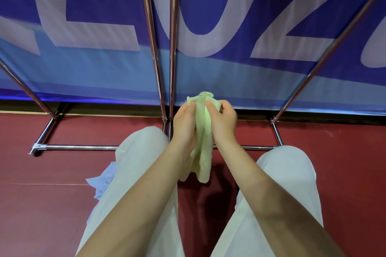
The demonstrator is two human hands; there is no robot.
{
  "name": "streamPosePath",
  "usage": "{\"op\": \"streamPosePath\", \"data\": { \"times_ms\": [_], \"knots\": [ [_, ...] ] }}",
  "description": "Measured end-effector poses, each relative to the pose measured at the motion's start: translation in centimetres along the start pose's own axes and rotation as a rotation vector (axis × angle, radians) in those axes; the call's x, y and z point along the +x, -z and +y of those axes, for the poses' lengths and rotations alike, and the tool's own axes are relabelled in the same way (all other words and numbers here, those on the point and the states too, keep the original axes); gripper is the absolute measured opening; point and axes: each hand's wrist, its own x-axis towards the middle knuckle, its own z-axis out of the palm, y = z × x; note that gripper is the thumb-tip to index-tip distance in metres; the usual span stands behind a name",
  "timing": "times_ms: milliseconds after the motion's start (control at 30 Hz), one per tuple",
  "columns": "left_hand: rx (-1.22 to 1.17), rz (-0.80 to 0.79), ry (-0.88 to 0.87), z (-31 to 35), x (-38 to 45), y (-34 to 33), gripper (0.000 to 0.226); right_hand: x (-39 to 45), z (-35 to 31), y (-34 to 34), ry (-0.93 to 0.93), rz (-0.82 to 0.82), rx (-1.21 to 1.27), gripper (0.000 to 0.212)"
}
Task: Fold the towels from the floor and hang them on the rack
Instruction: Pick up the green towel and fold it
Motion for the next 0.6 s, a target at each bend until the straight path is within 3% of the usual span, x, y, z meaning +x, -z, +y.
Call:
{"op": "streamPosePath", "data": {
  "times_ms": [433, 600],
  "knots": [
    [0.148, -0.054, -0.137, 0.2, -0.9, 0.2, 0.027, -1.5, -0.8, 0.7, 0.112, -0.093, 0.056, 0.014],
    [0.134, -0.057, -0.124, 0.3, -0.4, 0.7, 0.028, -1.6, -1.0, 1.0, 0.09, -0.243, 0.115, 0.016]
  ]
}}
